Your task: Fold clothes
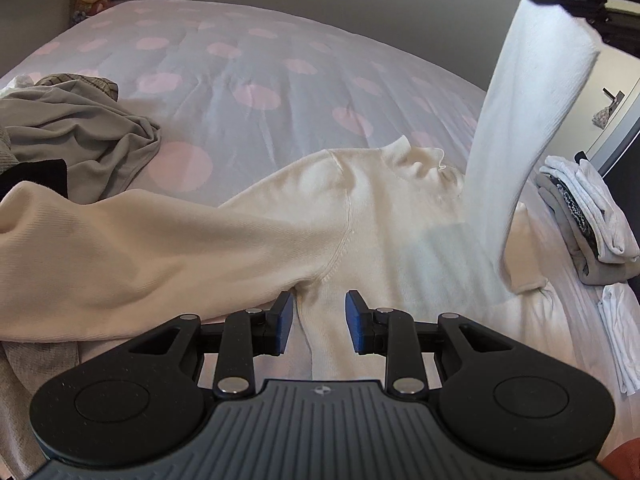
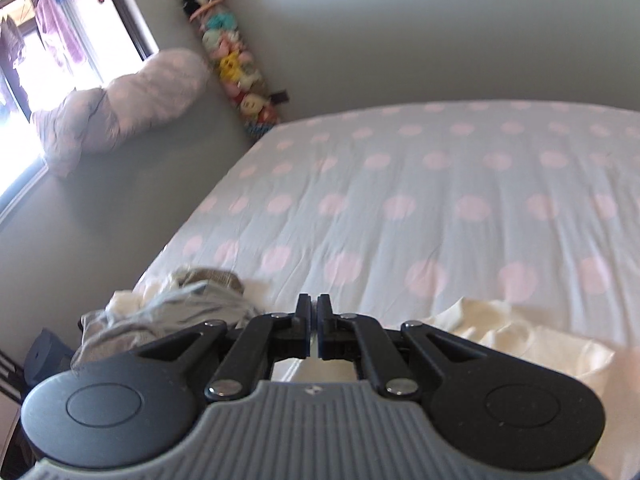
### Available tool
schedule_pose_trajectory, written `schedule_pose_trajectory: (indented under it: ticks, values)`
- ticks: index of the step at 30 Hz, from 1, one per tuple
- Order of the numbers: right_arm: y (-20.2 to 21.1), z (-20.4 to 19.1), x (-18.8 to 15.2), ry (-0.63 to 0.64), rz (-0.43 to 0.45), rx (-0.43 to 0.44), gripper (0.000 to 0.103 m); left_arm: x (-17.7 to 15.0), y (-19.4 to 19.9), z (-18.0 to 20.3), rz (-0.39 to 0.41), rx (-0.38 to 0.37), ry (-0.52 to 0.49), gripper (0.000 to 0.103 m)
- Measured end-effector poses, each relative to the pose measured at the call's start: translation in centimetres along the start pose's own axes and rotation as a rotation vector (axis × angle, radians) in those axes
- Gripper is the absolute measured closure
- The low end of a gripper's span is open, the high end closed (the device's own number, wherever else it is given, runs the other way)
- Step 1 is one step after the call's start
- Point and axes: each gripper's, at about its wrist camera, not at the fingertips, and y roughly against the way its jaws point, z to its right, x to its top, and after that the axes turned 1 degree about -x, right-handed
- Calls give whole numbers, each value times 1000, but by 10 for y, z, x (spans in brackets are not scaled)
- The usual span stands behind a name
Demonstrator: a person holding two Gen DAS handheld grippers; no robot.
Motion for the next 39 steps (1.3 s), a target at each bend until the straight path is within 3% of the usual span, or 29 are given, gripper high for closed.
schedule_pose_trajectory:
  ticks: [9,18,26,30,32,39]
  values:
    - [-85,4,-34,-28,-120,72,99,5,-3,-21,32,21,65,75]
    - [-92,33,-46,-58,-137,80,91,6,-7,-29,41,33,93,75]
    - [-54,111,-53,-62,-148,-88,89,6,-9,-19,64,53,68,75]
    - [-30,165,-55,-68,-156,-229,76,6,-11,-18,71,85,66,75]
    - [-22,192,-57,-86,-162,-294,76,6,-14,-20,71,100,74,75]
    - [-26,256,-64,-149,-189,-442,75,7,-21,-19,76,120,68,75]
